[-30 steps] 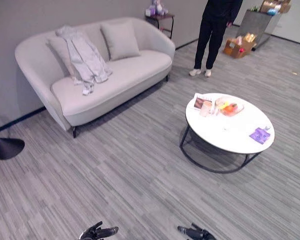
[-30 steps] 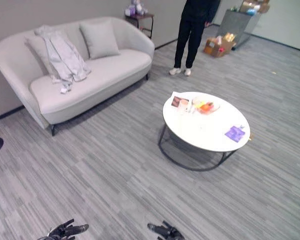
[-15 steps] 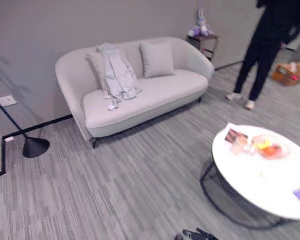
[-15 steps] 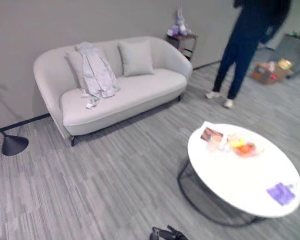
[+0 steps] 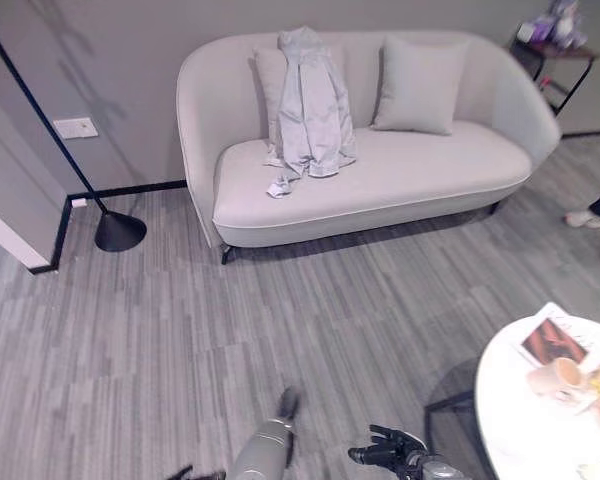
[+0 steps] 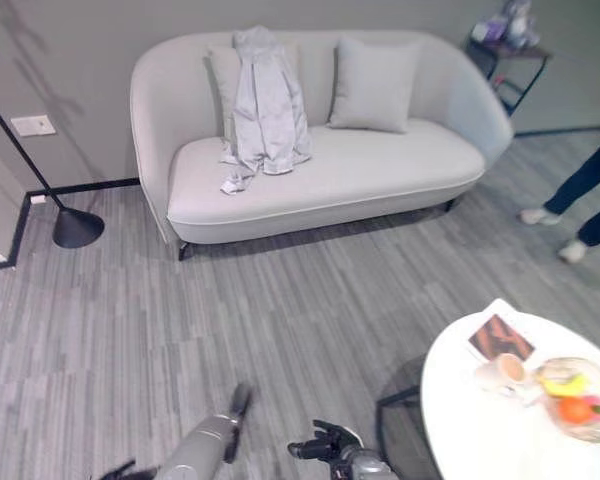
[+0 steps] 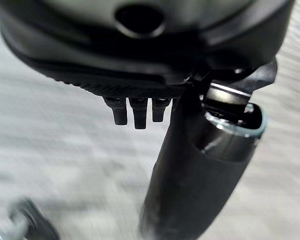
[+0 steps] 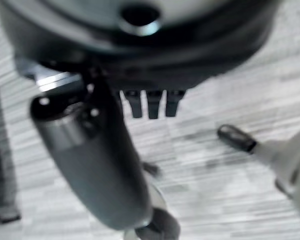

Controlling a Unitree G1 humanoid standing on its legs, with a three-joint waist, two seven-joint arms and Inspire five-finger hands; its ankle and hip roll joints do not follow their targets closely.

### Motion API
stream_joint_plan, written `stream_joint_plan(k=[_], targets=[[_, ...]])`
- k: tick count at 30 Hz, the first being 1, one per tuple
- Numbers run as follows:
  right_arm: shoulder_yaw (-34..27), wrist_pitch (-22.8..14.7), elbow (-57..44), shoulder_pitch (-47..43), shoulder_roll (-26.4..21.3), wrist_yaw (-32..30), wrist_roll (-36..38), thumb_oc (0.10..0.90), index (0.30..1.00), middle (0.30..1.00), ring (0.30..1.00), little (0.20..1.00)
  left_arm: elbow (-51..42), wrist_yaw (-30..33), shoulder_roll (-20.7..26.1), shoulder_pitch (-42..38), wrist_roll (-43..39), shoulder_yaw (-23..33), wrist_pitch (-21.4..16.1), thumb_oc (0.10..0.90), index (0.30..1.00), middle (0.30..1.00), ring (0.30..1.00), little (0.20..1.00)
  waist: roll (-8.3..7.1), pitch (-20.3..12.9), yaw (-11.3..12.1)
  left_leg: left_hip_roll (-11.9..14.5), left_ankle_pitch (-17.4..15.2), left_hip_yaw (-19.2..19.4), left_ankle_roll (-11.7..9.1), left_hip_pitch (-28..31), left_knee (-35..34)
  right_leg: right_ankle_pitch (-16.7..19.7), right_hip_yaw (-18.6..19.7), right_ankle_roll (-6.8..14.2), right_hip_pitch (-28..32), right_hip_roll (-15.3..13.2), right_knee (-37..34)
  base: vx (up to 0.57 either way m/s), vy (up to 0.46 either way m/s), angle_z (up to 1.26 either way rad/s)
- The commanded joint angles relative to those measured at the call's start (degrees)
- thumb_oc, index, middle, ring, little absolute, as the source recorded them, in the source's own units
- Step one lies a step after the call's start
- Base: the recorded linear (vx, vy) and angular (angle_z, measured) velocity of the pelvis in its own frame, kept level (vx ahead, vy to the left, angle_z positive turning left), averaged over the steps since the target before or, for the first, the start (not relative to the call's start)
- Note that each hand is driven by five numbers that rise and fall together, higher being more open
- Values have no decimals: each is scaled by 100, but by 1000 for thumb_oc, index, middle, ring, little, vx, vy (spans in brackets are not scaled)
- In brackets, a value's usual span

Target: Hang the clothes on the sofa on the clothes rack.

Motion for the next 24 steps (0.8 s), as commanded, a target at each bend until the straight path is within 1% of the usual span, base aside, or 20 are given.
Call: stream_joint_plan(k=[1,2,3,5,6,7,8,9,10,11,12,13,14,15,17,18,19,21,22,24], targets=[[-348,-303,-131,-203,85,-309,117,800,900,900,900,900,250,-14,98,3,-51,45,-46,800,900,900,900,900,-465,-270,267,-270,947,-259,401,538,-416,47,214,52,-440,416,278,461,165,-17],[-439,-326,-154,-205,185,-360,233,800,900,900,900,900,324,-4,116,80,-96,124,-12,800,900,900,900,900,-523,-342,278,-300,932,-208,500,618,-350,-33,183,67,-426,399,550,339,144,-16],[-489,-344,-231,-179,278,-357,359,800,900,900,900,900,332,1,130,125,-178,216,8,800,900,900,900,900,-578,-417,279,-314,889,-138,565,686,-290,-71,159,151,-384,356,829,488,210,-27],[-433,-327,-515,-118,363,-310,397,800,900,900,900,900,258,-1,119,169,-229,216,0,800,900,900,900,900,-659,-548,231,-363,690,-25,683,945,-287,-4,92,406,-397,199,1436,418,216,-24],[-376,-327,-672,-110,355,-304,357,800,900,900,900,900,194,3,110,170,-174,154,-18,800,900,900,900,900,-635,-575,187,-379,599,-30,746,1100,-344,117,51,531,-548,103,1870,225,150,14],[-376,-327,-673,-110,352,-304,356,800,900,900,900,900,194,3,107,170,-174,153,-18,800,900,900,900,900,-624,-589,188,-366,605,-33,745,1084,-344,130,54,528,-564,117,1864,256,244,9],[-335,-375,-1035,-169,265,-363,290,800,900,900,900,900,-75,73,89,83,-38,-116,-116,800,900,900,900,900,-527,-565,57,-390,391,-12,882,1341,-324,732,-41,877,-943,-172,2912,249,238,-5],[-317,-395,-1228,-214,225,-421,241,800,900,900,900,900,-197,112,115,32,-21,-213,-144,800,900,900,900,900,-463,-519,2,-397,311,-22,939,1472,-315,928,-134,975,-1096,-311,3348,250,238,-8],[-317,-394,-1229,-214,222,-422,241,800,900,900,900,900,-197,113,111,32,-21,-214,-144,800,900,900,900,900,-449,-536,4,-380,316,-25,936,1452,-313,947,-134,970,-1110,-292,3332,229,189,9],[-315,-427,-1846,-275,146,-579,130,800,900,900,900,900,-492,216,152,-126,-34,-423,-175,800,900,900,900,900,-252,-444,-148,-301,146,-92,1035,1787,-325,1092,-345,972,-1562,-548,4111,310,159,23],[-253,-463,-2558,-286,20,-701,-80,800,900,900,900,900,-703,301,196,-255,-28,-523,-236,800,900,900,900,900,-199,-350,-326,-290,35,-241,1009,2063,-375,843,-529,797,-1894,-649,3914,394,143,17],[-238,-474,-2945,-308,-90,-764,-239,800,900,900,900,900,-837,314,203,-302,-9,-556,-273,800,900,900,900,900,-221,-305,-400,-307,-39,-272,965,2178,-377,593,-617,695,-1880,-685,3489,374,-11,54],[-245,-491,-3405,-429,-334,-911,-541,800,900,900,900,900,-1013,319,186,-358,21,-608,-302,800,900,900,900,900,-232,-279,-472,-279,-164,-277,889,2284,-358,455,-738,562,-1915,-760,2823,215,-48,55],[-247,-483,-3415,-425,-338,-914,-544,800,900,900,900,900,-1015,321,181,-359,22,-609,-300,800,900,900,900,900,-216,-283,-482,-265,-159,-292,883,2276,-356,480,-757,554,-1898,-739,2780,211,-79,44],[-306,-460,-3749,-717,-651,-1122,-914,800,900,900,900,900,-1019,317,139,-419,63,-666,-319,800,900,900,900,900,-204,-264,-546,-208,-338,-404,795,2431,-346,733,-492,530,-2194,-944,1862,212,-125,19],[-336,-421,-3986,-773,-742,-1159,-1023,800,900,900,900,900,-1012,321,127,-441,83,-645,-316,800,900,900,900,900,-205,-248,-588,-178,-407,-459,757,2505,-344,874,-338,573,-2216,-1044,1527,285,-170,43],[-422,-382,-4201,-813,-886,-1247,-1259,800,900,900,900,900,-974,337,124,-514,114,-666,-322,800,900,900,900,900,-188,-222,-656,-127,-487,-617,717,2593,-362,1146,-32,666,-2322,-1258,1186,281,-172,13],[-643,-257,-4525,-793,-1134,-1428,-1712,800,900,900,900,900,-991,327,73,-547,255,-724,-316,800,900,900,900,900,-197,-190,-750,-66,-641,-870,642,2754,-372,1578,400,802,-2445,-1677,895,328,-205,10],[-755,-203,-4640,-809,-1211,-1532,-1830,800,900,900,900,900,-966,311,58,-551,317,-764,-301,800,900,900,900,900,-223,-175,-778,-28,-727,-964,601,2838,-365,1813,523,876,-2466,-1826,805,420,-281,94],[-901,-25,-4766,-884,-1324,-1701,-2133,800,900,900,900,900,-875,256,41,-490,460,-821,-219,800,900,900,900,900,-316,-181,-801,103,-872,-1107,489,3032,-392,2205,506,1034,-2429,-1972,735,394,-277,89]])
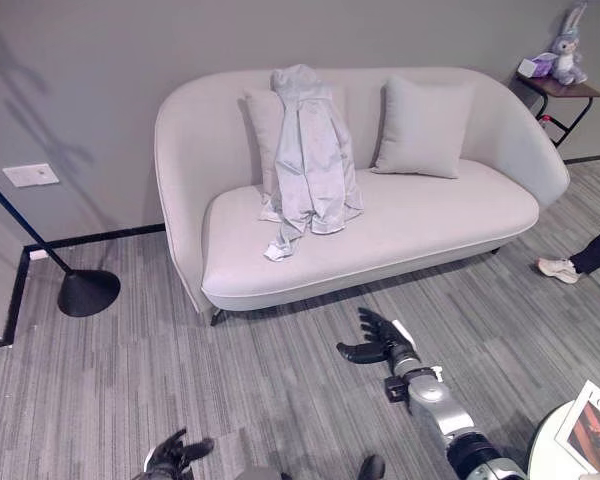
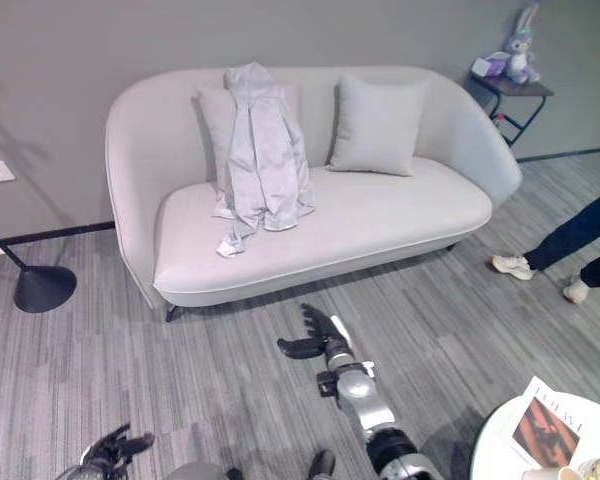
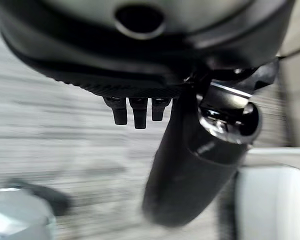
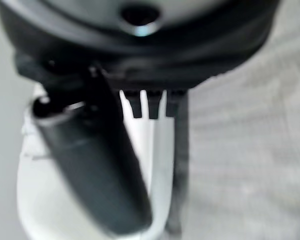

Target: Hang the clothes on the sofa on the clothes rack.

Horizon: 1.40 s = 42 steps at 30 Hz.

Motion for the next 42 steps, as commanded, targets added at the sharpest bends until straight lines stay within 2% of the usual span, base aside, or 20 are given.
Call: stream_joint_plan(k=[1,3,6,7,13,16,18,20,21,23,25,28,30,31,32,34,36,37,39,42], targets=[[-400,-108,-449,-604,-214,-603,-592,800,900,900,900,900,18,-44,110,155,353,-88,-56,800,900,900,900,900,-277,-239,134,516,-180,-368,-774,637,-904,382,-73,441,295,-175,330,333,-248,43],[-449,-21,-434,-730,-160,-672,-698,800,900,900,900,900,166,-55,163,245,329,55,6,800,900,900,900,900,-412,-345,153,712,-263,-437,-880,777,-990,162,-180,483,457,14,257,374,-314,47],[-421,59,-540,-931,-74,-864,-844,800,900,900,900,900,261,35,89,458,53,304,50,800,900,900,900,900,-346,-477,203,1372,-60,-577,-1137,849,-1033,-198,-481,305,411,575,433,381,-363,57],[-417,60,-541,-930,-76,-865,-846,800,900,900,900,900,260,36,85,461,52,305,50,800,900,900,900,900,-322,-488,185,1406,-64,-593,-1152,848,-1043,-204,-508,292,421,603,428,298,-295,-5],[-132,-118,259,-1651,-162,-1196,-481,800,900,900,900,900,252,82,-187,446,-268,183,-12,800,900,900,900,900,-165,-439,509,1698,864,-905,-1312,300,185,-549,-772,-112,912,1167,-155,225,-209,-3],[30,-146,928,-2119,-286,-1257,-149,800,900,900,900,900,40,129,-160,364,-352,91,-31,800,900,900,900,900,-349,-127,686,1654,1308,-607,-1133,-479,1488,-716,-864,-345,1248,1240,-275,162,-213,-13],[116,-161,1663,-2477,-463,-1240,163,800,900,900,900,900,-92,128,-115,319,-309,-61,-64,800,900,900,900,900,-427,69,785,1546,846,-45,-1004,-964,1737,-859,-900,-414,1389,1257,-276,157,-165,33],[181,-223,2388,-2814,-618,-1097,595,800,900,900,900,900,-99,150,-6,273,-322,-133,-104,800,900,900,900,900,-442,111,895,1029,411,246,-909,-1441,1228,-965,-928,-363,1411,1274,-276,239,26,69],[217,-287,2943,-2903,-611,-967,822,800,900,900,900,900,-30,129,62,313,-340,-110,-89,800,900,900,900,900,-357,-3,970,818,796,486,-921,-1570,220,-1123,-962,-365,1413,1443,-276,372,124,41],[156,-336,3535,-3042,-697,-872,1094,800,900,900,900,900,56,107,139,378,-357,-43,-89,800,900,900,900,900,-271,-154,1084,730,1466,857,-990,-1780,-646,-1305,-1012,-395,1487,1676,-276,366,136,56],[151,-282,4002,-3157,-508,-844,1134,800,900,900,900,900,427,8,177,606,-330,107,17,800,900,900,900,900,-378,-333,1080,572,1454,957,-823,-1431,-1108,-1395,-1046,-395,1727,1823,-138,495,193,18],[31,-258,4343,-3151,-321,-735,1222,800,900,900,900,900,549,-24,335,703,-316,272,23,800,900,900,900,900,-539,-367,1145,549,1163,1127,-705,-1121,-1031,-1411,-1258,23,1626,1608,1001,336,146,15],[33,-216,4466,-3297,-298,-669,1260,800,900,900,900,900,493,11,460,586,-277,244,-19,800,900,900,900,900,-380,-270,1047,610,1027,1016,-570,-870,-1021,-975,-1267,404,1005,1312,2324,200,138,12],[33,-216,4468,-3301,-301,-668,1260,800,900,900,900,900,495,11,457,580,-276,244,-20,800,900,900,900,900,-377,-290,1046,616,1038,1014,-569,-902,-1019,-966,-1269,401,971,1316,2330,185,129,-15],[60,-204,4574,-3299,-253,-592,1274,800,900,900,900,900,391,34,499,436,-242,85,-69,800,900,900,900,900,-200,-184,908,694,1042,872,-530,-710,-1154,-772,-1199,515,509,1199,2890,165,74,23],[78,-200,4843,-3226,-250,-532,1407,800,900,900,900,900,213,70,516,192,-162,-175,-152,800,900,900,900,900,-180,-132,834,657,1036,622,-589,-555,-1366,-1052,-1261,261,455,1128,2238,222,3,64],[379,-129,5022,-3277,-391,-417,1379,800,900,900,900,900,33,64,460,-38,-176,-491,-229,800,900,900,900,900,-212,-110,761,650,994,517,-679,-478,-1474,-1016,-1087,95,439,989,1182,193,-75,109],[382,-131,5028,-3284,-396,-414,1381,800,900,900,900,900,35,64,455,-43,-176,-490,-230,800,900,900,900,900,-204,-114,755,654,1002,510,-680,-490,-1473,-993,-1096,92,444,999,1151,243,-95,102],[-35,-193,5155,-3053,-467,-640,1541,800,900,900,900,900,-152,212,504,-18,-53,-456,-296,800,900,900,900,900,-409,-147,855,518,879,365,-705,-398,-1481,-791,-879,43,702,1011,390,230,-147,69],[18,-121,5361,-2949,-264,-497,1672,800,900,900,900,900,-102,180,423,-55,-31,-508,-243,800,900,900,900,900,-416,-276,898,551,946,232,-765,-510,-1572,-589,-934,53,745,1091,-13,119,-111,8]])
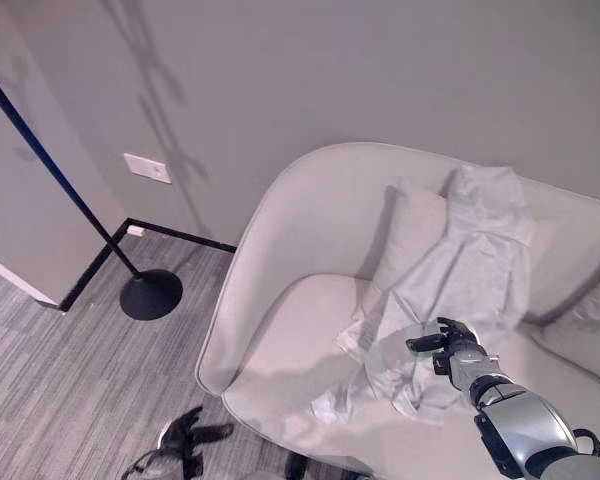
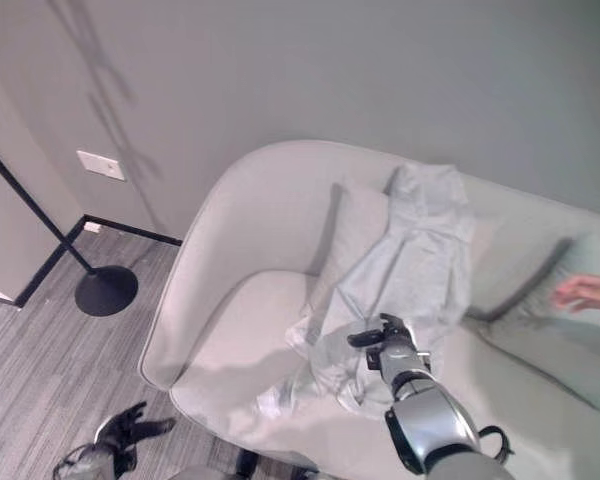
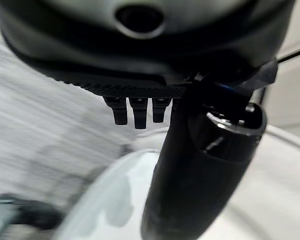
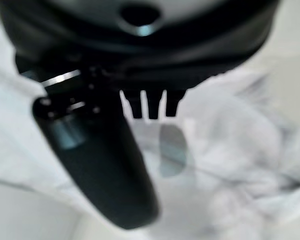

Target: Hang the clothes on the sofa on the clothes rack.

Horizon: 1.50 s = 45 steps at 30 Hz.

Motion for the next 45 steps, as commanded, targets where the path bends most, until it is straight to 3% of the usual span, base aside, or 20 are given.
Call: stream_joint_plan(k=[1,2,3,4,12,20,21,26,32,35,45], targets=[[221,-174,283,-390,-432,-90,228,800,900,900,900,900,462,102,52,182,201,89,30,800,900,900,900,900,-170,170,174,775,-373,72,-712,-405,-6,90,50,267,870,159,-595,107,-67,28],[211,-151,401,-265,-332,-32,239,800,900,900,900,900,546,70,-28,192,289,20,47,800,900,900,900,900,-146,158,208,801,-333,15,-742,-439,-29,58,31,241,918,199,-660,93,-56,46],[151,-141,543,-168,-271,19,322,632,648,648,648,648,603,44,-86,223,332,-43,62,800,900,900,900,900,-133,139,226,811,-310,-45,-767,-475,-41,27,-12,217,939,225,-707,75,-53,18],[79,-121,695,-70,-197,64,388,400,300,300,300,300,666,24,-125,254,383,-55,92,800,900,900,900,900,-117,126,266,817,-300,-111,-781,-505,-42,-7,-45,196,955,242,-733,70,-48,11],[-165,-75,1007,739,273,176,614,400,300,300,300,300,758,-21,-232,266,762,-225,184,800,900,900,900,900,66,60,423,834,-206,-555,-936,-751,-42,-262,-432,86,990,302,-738,37,-30,38],[-37,-251,432,1098,438,168,660,400,300,300,300,300,807,87,-318,248,866,-225,142,800,900,900,900,900,71,-94,291,856,-181,-629,-969,-753,-42,-338,-450,58,1062,308,-738,16,-4,8],[34,-332,76,1206,475,187,628,800,900,900,900,900,847,100,-351,252,903,-203,125,800,900,900,900,900,48,-156,211,868,-189,-609,-966,-718,-42,-345,-413,58,1088,313,-738,0,0,0],[425,-462,-1524,1566,591,166,211,800,900,900,900,900,854,139,-368,338,860,3,141,800,900,900,900,900,9,-213,-57,912,-225,-487,-947,-605,-42,-324,-237,43,1129,319,-738,-14,-2,-9],[1288,-409,-5024,2636,292,395,-1637,800,900,900,900,900,554,279,-447,523,779,453,128,800,900,900,900,900,8,-119,-453,986,-291,-220,-910,-433,-42,-284,45,27,1133,323,-738,-50,-1,-37],[1554,-572,-5801,3078,80,655,-2143,800,900,900,900,900,501,331,-538,514,926,452,58,800,900,900,900,900,38,-50,-578,1031,-334,-102,-912,-334,-26,-286,147,30,1172,329,-738,-49,-8,-40],[1870,-629,-5923,2771,-21,664,-2512,800,900,900,900,900,536,356,-687,530,1084,303,79,800,900,900,900,900,146,-96,-685,1076,-433,143,-903,-16,-35,-311,325,32,1342,313,-738,2,20,-13]])
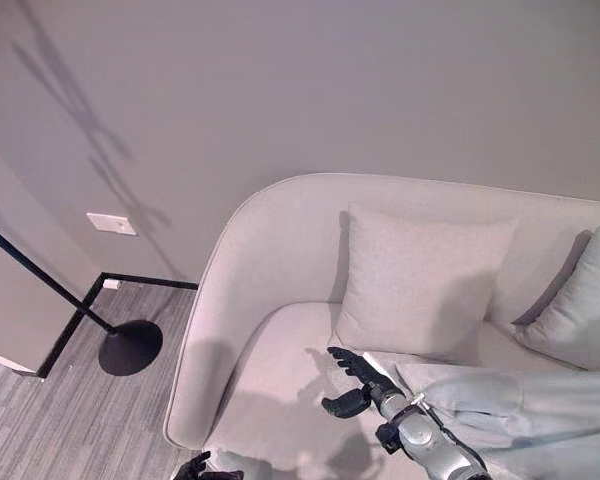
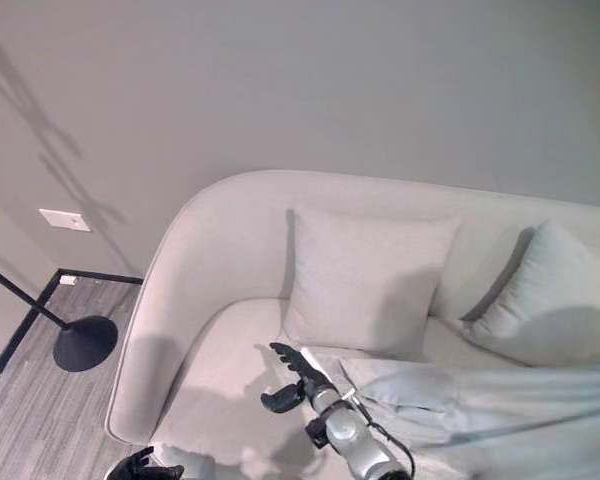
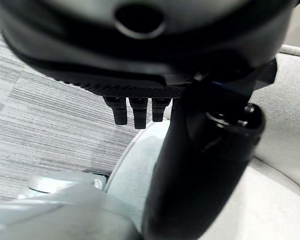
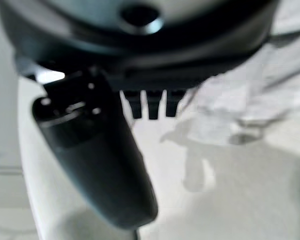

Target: Hang the clothes on the sofa on the clothes rack.

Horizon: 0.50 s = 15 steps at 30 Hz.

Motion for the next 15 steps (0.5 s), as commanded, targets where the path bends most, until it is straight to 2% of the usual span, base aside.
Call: stream_joint_plan(k=[1,15], targets=[[-44,-445,-319,-486,28,-156,-121,800,900,900,900,900,529,86,-103,-321,115,-83,-144,800,900,900,900,900,-43,-61,104,314,-776,-241,-239,349,23,-425,-114,198,120,-81,80,4,6,-12],[104,-424,-327,-449,66,-128,-166,800,900,900,900,900,593,82,-128,-275,157,-100,-114,800,900,900,900,900,-64,-90,110,298,-809,-250,-226,439,16,-445,-124,181,204,-76,80,1,1,-1]])
